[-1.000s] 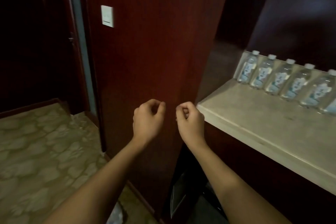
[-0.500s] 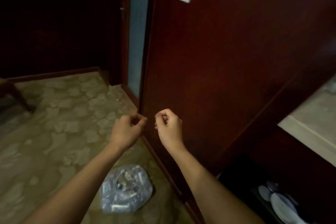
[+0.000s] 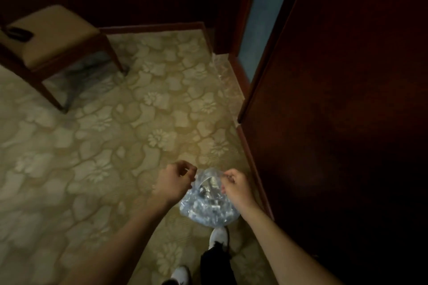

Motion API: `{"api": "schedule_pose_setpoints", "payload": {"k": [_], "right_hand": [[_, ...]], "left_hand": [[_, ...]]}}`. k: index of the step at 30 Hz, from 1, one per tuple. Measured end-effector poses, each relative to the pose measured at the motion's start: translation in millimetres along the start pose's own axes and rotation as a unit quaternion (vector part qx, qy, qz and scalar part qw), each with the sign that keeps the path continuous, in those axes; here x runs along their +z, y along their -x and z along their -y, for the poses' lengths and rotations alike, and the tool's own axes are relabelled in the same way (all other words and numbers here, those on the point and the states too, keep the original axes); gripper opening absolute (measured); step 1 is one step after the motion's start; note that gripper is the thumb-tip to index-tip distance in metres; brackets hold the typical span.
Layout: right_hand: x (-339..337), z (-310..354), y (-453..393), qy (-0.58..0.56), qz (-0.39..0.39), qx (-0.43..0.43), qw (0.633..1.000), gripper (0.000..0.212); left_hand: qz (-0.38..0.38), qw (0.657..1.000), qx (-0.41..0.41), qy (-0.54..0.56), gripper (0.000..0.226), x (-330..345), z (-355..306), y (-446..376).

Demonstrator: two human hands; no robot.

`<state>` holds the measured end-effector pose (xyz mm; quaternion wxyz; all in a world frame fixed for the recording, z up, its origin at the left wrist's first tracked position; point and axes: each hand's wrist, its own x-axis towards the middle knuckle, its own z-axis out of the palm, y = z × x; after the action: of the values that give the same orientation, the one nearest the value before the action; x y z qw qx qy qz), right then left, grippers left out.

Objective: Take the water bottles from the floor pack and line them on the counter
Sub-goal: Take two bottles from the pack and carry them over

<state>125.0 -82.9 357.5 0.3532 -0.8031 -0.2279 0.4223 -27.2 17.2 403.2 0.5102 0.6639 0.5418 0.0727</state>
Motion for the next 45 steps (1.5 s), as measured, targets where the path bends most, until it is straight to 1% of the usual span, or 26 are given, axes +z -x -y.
{"api": "schedule_pose_setpoints", "payload": {"k": [2,3,5,7,9,11,12,14,17,20,21,23,25,26,29,32,34,35,37,39,41,43,44,45], "right_hand": [[10,-28,-35,0.007,0.039,0.036,0.999,0.011],[16,-43,-52,0.013,0.052,0.051,0.997,0.015],[34,-88,-85,0.022,0.074,0.099,0.992,0.031],[54,-132,-110,0.028,0.091,0.137,0.986,0.032],[70,-164,-129,0.03,0.108,0.164,0.98,0.024],[88,-196,-151,0.038,0.125,0.179,0.975,0.011],[99,-210,-162,0.041,0.129,0.186,0.973,0.008],[119,-230,-186,0.045,0.122,0.194,0.972,0.009],[155,-262,-228,0.06,0.113,0.19,0.973,0.021],[187,-292,-268,0.085,0.109,0.186,0.973,0.015],[196,-301,-278,0.087,0.1,0.182,0.974,0.016],[213,-321,-296,0.076,0.072,0.186,0.977,0.018],[224,-342,-307,0.072,0.038,0.192,0.978,0.012],[228,-352,-312,0.08,0.018,0.193,0.978,0.013],[238,-375,-329,0.121,-0.028,0.181,0.976,0.017],[242,-386,-352,0.125,-0.039,0.184,0.974,0.019],[244,-388,-363,0.113,-0.011,0.179,0.977,0.018],[247,-390,-366,0.109,0.015,0.179,0.978,0.018],[255,-389,-370,0.112,0.085,0.193,0.971,0.018],[265,-391,-372,0.156,0.142,0.191,0.959,0.024],[272,-389,-375,0.218,0.181,0.176,0.943,0.037],[277,-387,-378,0.257,0.199,0.169,0.93,0.048],[280,-388,-379,0.272,0.207,0.171,0.924,0.052],[281,-388,-380,0.282,0.215,0.17,0.92,0.054]], "left_hand": [[0.0,1.0,-0.027,-0.001,0.015,17,18,-21],[0.004,0.999,-0.045,0.003,0.015,27,30,-32],[0.013,0.997,-0.079,0.001,0.014,49,59,-53],[0.014,0.994,-0.109,0.006,0.012,73,94,-71],[0.019,0.99,-0.143,0.009,0.01,97,130,-90],[0.023,0.985,-0.17,0.017,0.013,118,164,-112],[0.028,0.983,-0.182,0.02,0.014,127,183,-124],[0.029,0.98,-0.197,0.021,0.016,144,219,-152],[0.017,0.975,-0.221,0.029,0.013,169,273,-199],[0.001,0.973,-0.23,-0.006,0.02,191,321,-243],[-0.004,0.97,-0.242,-0.018,0.023,197,336,-255],[-0.018,0.962,-0.268,-0.041,0.029,207,367,-279],[-0.02,0.957,-0.282,-0.056,0.035,217,395,-302],[-0.018,0.954,-0.292,-0.063,0.036,221,407,-313],[-0.013,0.95,-0.306,-0.063,0.032,232,437,-342],[-0.012,0.953,-0.299,-0.041,0.025,241,453,-350],[-0.005,0.952,-0.306,-0.013,0.02,242,465,-349],[0.008,0.948,-0.317,0.013,0.019,241,472,-350],[0.034,0.932,-0.348,0.097,0.022,237,483,-352],[0.068,0.913,-0.368,0.164,0.029,234,487,-357],[0.112,0.908,-0.366,0.171,0.039,231,488,-360],[0.165,0.904,-0.357,0.165,0.061,228,490,-360],[0.186,0.901,-0.356,0.166,0.067,228,491,-360],[0.201,0.897,-0.355,0.171,0.065,227,493,-361]]}}
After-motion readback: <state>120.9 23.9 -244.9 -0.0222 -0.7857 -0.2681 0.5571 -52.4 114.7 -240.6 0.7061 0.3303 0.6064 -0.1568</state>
